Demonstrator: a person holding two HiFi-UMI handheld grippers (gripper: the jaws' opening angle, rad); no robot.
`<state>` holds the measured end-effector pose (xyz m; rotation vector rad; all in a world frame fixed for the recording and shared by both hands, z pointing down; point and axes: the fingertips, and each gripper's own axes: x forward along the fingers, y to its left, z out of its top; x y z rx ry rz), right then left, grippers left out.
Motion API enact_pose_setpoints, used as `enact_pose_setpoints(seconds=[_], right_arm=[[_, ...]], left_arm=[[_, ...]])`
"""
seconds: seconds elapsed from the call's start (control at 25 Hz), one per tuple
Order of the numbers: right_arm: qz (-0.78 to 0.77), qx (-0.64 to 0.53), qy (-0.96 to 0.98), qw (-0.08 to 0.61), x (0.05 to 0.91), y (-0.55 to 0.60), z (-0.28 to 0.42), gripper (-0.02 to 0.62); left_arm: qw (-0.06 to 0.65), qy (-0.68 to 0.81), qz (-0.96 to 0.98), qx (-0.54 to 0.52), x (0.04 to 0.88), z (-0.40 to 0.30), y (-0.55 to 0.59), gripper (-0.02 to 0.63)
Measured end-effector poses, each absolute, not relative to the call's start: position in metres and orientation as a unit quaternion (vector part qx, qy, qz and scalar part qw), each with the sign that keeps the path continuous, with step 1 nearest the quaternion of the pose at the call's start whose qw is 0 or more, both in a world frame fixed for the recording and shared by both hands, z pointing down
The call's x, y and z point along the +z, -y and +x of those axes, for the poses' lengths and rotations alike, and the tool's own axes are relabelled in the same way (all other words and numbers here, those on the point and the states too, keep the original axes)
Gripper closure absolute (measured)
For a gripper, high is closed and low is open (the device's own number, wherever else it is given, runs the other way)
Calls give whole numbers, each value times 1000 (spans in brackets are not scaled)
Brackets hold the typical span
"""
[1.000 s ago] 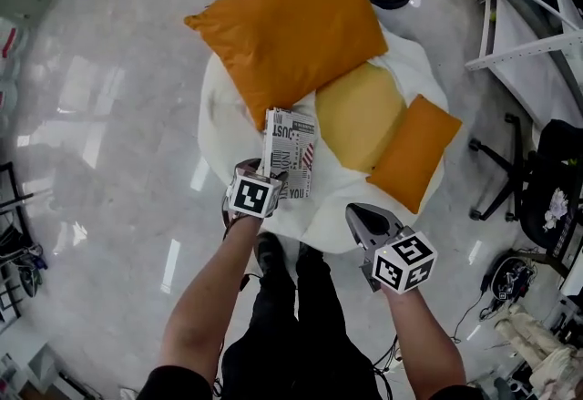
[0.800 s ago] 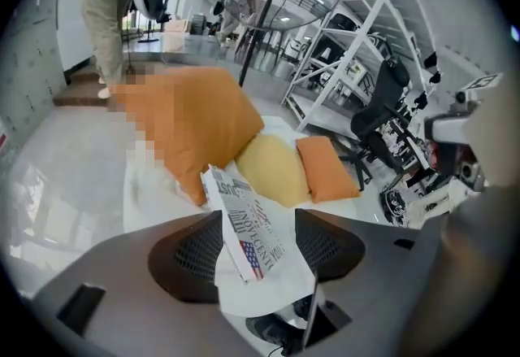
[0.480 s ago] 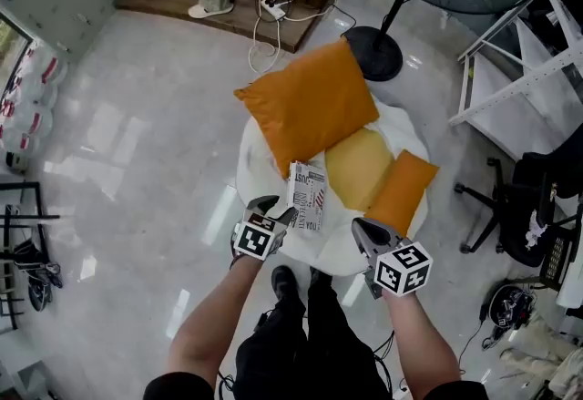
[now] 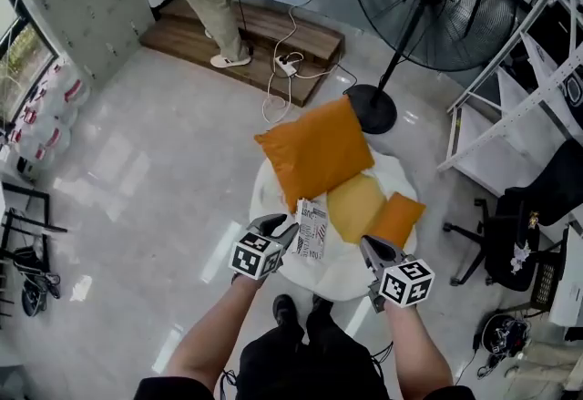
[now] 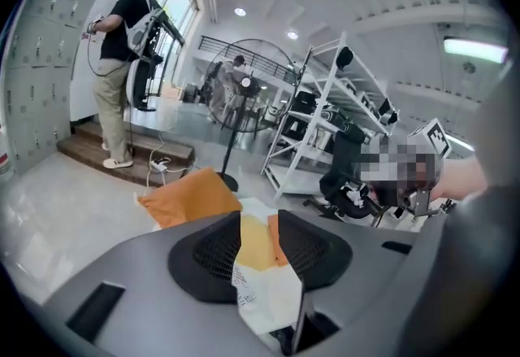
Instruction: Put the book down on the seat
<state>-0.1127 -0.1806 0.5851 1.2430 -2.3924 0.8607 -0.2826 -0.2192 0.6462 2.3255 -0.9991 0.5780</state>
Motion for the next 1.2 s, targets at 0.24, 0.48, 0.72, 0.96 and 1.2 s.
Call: enact_pose_setpoints(seconds=[0.24,0.48,0.72,0.96,1.2], right_arm=[[447,286,838,131,540,168,-105,584],[434,289,850,73,499,158,-85,584],[414,244,873,83,467,121,-41,584],[416,219,879,81,453,85,19,584],[396,190,896,68,435,65,54,586]], left_arm=[[216,357,889,188,575,-276,192,369],[178,356,898,189,538,-246,160,342],[149,412,881,178,507,-209,133,383],[144,453,868,144,472,-175,105,498],[116,488,857,115,438,-144,85,578]])
